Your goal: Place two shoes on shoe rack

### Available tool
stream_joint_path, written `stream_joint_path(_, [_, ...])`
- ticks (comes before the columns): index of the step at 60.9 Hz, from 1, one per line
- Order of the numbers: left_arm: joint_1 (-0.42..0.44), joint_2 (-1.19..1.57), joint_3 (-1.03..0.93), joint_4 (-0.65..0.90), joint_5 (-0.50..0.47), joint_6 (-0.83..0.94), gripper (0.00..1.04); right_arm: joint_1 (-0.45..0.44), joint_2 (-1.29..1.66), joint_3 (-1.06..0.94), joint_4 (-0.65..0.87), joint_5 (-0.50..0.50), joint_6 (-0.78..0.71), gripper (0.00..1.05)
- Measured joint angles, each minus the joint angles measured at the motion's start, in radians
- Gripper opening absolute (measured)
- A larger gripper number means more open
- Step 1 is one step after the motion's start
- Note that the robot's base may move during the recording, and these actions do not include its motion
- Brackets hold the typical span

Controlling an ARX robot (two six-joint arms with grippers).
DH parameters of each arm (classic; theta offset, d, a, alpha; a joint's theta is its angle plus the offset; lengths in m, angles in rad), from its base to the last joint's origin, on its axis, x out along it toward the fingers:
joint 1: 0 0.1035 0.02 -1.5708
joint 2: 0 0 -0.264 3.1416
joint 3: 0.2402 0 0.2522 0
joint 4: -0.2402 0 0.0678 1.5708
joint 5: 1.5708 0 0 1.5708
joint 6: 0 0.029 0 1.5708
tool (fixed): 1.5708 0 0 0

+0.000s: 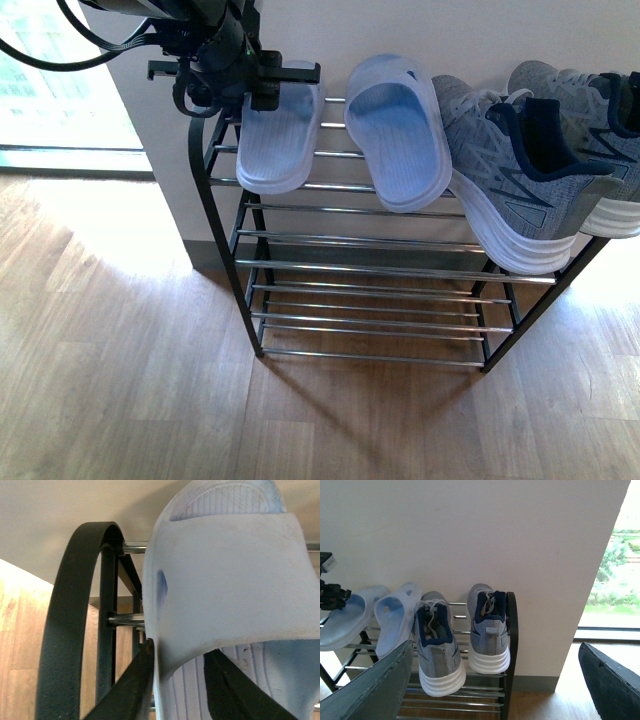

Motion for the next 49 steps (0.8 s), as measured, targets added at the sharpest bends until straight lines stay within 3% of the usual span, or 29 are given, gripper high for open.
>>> stream_joint_path(19, [-0.014,-0.161,-0.13,0.053,0.144,-0.076,0.81,0.0,0.0,0.0,0.0,0.0,0.0,0.96])
stream_joint_path(25, [-0.016,-0.318,-0.253,0.121,0.112,-0.086,0.97,0.0,0.0,0.0,0.0,0.0,0.0,0.96])
stream_joint_path(28, [-0.016,-0.389,-0.309,0.168,0.07,-0.085,0.93,0.0,0.0,0.0,0.0,0.0,0.0,0.96])
stream_joint_path(31, [-0.013,-0.443,-0.433,0.463,-0.098,-0.005,0.83,0.0,0.0,0.0,0.0,-0.002,0.0,0.96])
stream_joint_path(33, [0.002,-0.483,-0.564,0.688,-0.16,0.052,0.74,0.0,0.0,0.0,0.0,-0.002,0.0,0.96])
stream_joint_path(38, [0.037,-0.55,-0.775,0.94,-0.159,0.098,0.6,0.0,0.0,0.0,0.0,-0.002,0.0,0.96])
stream_joint_path(49, [0.103,-0.718,-1.077,1.121,-0.113,0.132,0.31,0.0,0.0,0.0,0.0,-0.003,0.0,0.96])
